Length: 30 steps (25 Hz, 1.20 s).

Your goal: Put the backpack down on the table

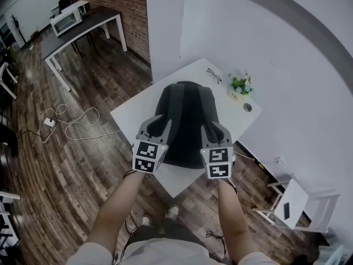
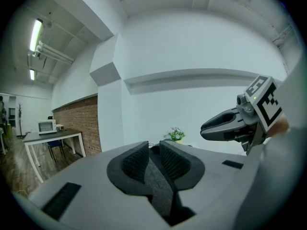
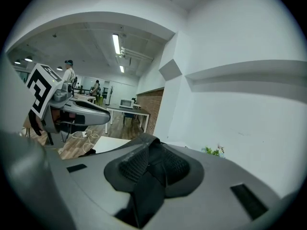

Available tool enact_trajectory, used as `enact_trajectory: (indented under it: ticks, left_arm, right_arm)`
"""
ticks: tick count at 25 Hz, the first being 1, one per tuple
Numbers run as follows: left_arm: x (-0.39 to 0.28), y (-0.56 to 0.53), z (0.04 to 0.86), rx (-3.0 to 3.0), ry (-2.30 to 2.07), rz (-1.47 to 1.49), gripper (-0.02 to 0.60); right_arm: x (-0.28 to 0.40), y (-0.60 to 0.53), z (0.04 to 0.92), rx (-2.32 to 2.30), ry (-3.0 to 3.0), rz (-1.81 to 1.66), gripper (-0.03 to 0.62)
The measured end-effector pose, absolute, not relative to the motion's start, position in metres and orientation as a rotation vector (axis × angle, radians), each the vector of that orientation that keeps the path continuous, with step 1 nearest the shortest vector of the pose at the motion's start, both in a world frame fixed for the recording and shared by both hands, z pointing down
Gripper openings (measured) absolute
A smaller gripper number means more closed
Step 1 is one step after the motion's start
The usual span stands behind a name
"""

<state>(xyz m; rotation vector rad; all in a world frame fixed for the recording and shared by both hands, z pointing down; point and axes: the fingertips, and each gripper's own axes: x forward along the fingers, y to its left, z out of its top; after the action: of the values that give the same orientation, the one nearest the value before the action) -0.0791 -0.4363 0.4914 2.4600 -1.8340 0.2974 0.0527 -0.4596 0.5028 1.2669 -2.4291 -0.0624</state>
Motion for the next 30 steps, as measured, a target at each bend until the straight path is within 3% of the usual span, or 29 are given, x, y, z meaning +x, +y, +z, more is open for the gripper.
enact_trajectory:
  ticks: [5,14,30]
  left_arm:
    - [-0.084,-0.421,0.481,2.455,-1.830,0.265,0.018]
    - [-0.073,-0.362,0.427,2.536,-1.788,0.147,0.017]
    - [-0.111,-0.206,0.297,2.684,-1.992,-0.131,0.017]
  right_arm:
    - [0.058,-0.444,0.488,1.313,-2.470,-0.028,0.052]
    - [0.059,-0.383,0.438,1.327,-2.570,-0.049,0.041]
    - [0.053,-0.251,0.333,1.324,-2.749,-0.198,0.041]
